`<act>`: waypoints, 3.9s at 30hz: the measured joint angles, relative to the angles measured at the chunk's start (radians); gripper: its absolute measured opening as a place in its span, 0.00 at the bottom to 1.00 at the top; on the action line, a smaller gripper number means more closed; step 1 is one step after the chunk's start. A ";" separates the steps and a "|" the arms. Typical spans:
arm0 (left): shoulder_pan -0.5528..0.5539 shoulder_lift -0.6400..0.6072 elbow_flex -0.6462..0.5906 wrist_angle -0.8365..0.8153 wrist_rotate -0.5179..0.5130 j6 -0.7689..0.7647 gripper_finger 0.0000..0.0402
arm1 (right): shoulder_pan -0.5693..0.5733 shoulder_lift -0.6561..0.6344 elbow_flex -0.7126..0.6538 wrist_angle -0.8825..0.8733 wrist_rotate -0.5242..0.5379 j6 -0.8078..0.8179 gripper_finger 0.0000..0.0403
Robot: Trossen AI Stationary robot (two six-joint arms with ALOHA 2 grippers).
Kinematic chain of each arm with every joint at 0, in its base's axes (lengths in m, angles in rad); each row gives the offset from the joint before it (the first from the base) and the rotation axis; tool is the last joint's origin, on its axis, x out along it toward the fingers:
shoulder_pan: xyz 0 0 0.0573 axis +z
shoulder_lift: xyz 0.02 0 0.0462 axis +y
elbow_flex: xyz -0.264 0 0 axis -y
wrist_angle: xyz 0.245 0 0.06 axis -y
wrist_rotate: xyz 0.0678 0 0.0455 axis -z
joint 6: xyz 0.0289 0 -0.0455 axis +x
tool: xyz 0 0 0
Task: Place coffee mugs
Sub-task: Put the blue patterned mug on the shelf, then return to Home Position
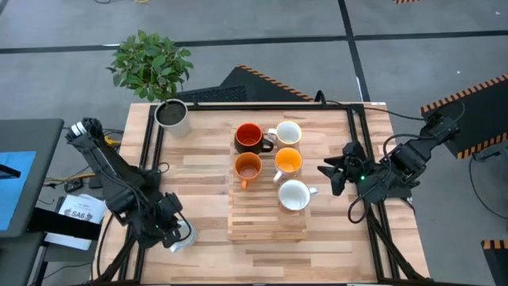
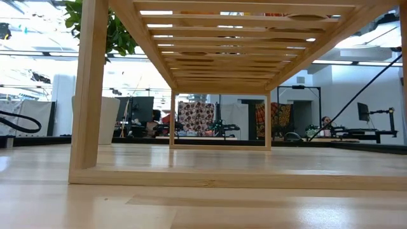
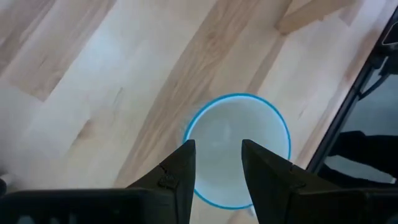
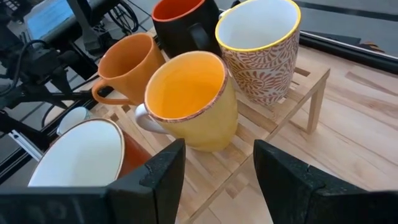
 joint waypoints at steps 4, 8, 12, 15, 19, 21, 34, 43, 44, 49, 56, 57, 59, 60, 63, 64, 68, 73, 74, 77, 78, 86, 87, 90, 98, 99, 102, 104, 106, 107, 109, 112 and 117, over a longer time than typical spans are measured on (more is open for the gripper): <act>0.014 0.021 0.000 -0.012 0.016 0.004 0.29 | 0.000 0.000 0.000 -0.012 0.000 0.000 0.53; 0.043 0.055 0.000 -0.056 0.096 -0.011 0.29 | 0.000 0.000 0.000 -0.019 0.000 0.000 0.53; 0.071 0.076 0.000 -0.064 0.110 -0.004 0.29 | 0.000 0.000 0.000 -0.023 0.000 0.000 0.53; 0.093 0.083 0.000 -0.064 0.123 0.005 0.29 | 0.000 0.000 0.000 -0.023 0.000 0.000 0.53; 0.119 0.098 0.000 -0.066 0.158 0.016 0.29 | 0.000 0.000 0.000 -0.023 0.000 0.000 0.53; 0.131 0.117 0.000 -0.066 0.186 0.034 0.29 | 0.000 0.000 0.000 -0.023 0.000 0.000 0.53; 0.195 0.259 0.000 -0.064 0.317 0.143 0.28 | 0.000 0.000 0.000 -0.023 0.000 0.000 0.53; 0.224 0.276 0.000 -0.066 0.321 0.193 0.07 | 0.000 0.000 0.000 -0.023 0.001 0.000 0.53; 0.229 0.272 0.000 -0.069 0.330 0.201 0.04 | 0.000 0.000 0.000 -0.023 0.001 0.000 0.53; 0.238 0.207 0.037 -0.141 0.361 0.250 0.02 | 0.000 0.000 0.000 -0.023 0.001 0.000 0.53; 0.322 0.057 0.270 -0.361 0.381 0.273 0.01 | 0.000 0.000 0.000 -0.022 0.001 0.009 0.53; 0.346 0.055 0.323 -0.376 0.380 0.281 0.01 | 0.000 0.000 0.000 -0.022 0.001 0.012 0.53; 0.394 0.074 0.443 -0.403 0.378 0.322 0.01 | 0.000 0.000 0.000 -0.022 0.001 0.015 0.53; 0.418 0.096 0.507 -0.419 0.377 0.354 0.01 | 0.000 0.000 0.000 -0.022 0.001 0.015 0.53; 0.471 0.210 0.716 -0.484 0.352 0.466 0.01 | 0.000 0.000 0.000 -0.022 0.001 0.015 0.53; 0.485 0.260 0.791 -0.512 0.340 0.512 0.01 | 0.000 0.000 0.000 -0.022 0.000 0.014 0.53; 0.520 0.464 1.073 -0.608 0.265 0.702 0.01 | -0.001 0.000 0.000 -0.023 0.000 0.011 0.53; 0.553 0.679 1.349 -0.635 0.196 0.884 0.01 | -0.001 0.000 0.000 -0.023 0.000 0.011 0.53; 0.558 0.712 1.381 -0.633 0.183 0.908 0.01 | -0.001 0.000 0.000 -0.023 0.000 0.011 0.53; 0.572 0.734 1.334 -0.579 0.173 0.927 0.01 | -0.001 0.000 0.000 -0.022 0.000 0.010 0.53; 0.577 0.742 1.317 -0.583 0.177 0.928 0.01 | -0.001 0.000 0.000 -0.022 0.000 0.010 0.53; 0.583 0.761 1.275 -0.570 0.126 0.951 0.04 | -0.001 0.000 0.000 -0.018 0.000 0.010 0.53; 0.585 0.760 1.275 -0.568 0.125 0.957 0.05 | -0.002 0.000 0.000 -0.019 0.000 0.009 0.53; 0.588 0.760 1.275 -0.564 0.110 0.970 0.08 | -0.003 0.000 0.000 -0.019 0.000 0.008 0.53; 0.614 0.760 1.276 -0.529 0.097 1.007 0.12 | -0.006 0.000 0.000 -0.019 0.000 0.009 0.53; 0.617 0.760 1.276 -0.526 0.097 1.014 0.13 | -0.006 0.000 0.000 -0.019 0.000 0.008 0.53; 0.622 0.760 1.276 -0.527 0.101 1.028 0.15 | -0.006 0.000 0.000 -0.019 0.000 0.009 0.53; 0.625 0.760 1.276 -0.527 0.115 1.029 0.18 | -0.006 0.000 0.000 -0.019 0.000 0.009 0.53; 0.631 0.759 1.276 -0.528 0.126 1.033 0.21 | -0.006 0.000 0.000 -0.019 0.000 0.009 0.53; 0.634 0.755 1.276 -0.528 0.132 1.033 0.22 | -0.006 0.000 0.000 -0.019 0.000 0.009 0.53; 0.641 0.748 1.277 -0.525 0.135 1.034 0.25 | -0.006 0.000 0.000 -0.019 0.001 0.009 0.53; 0.658 0.735 1.301 -0.530 0.139 1.034 0.29 | -0.006 0.000 0.000 -0.018 0.001 0.009 0.53; 0.695 0.718 1.371 -0.562 0.153 1.034 0.34 | -0.006 0.000 0.000 -0.012 0.001 0.009 0.53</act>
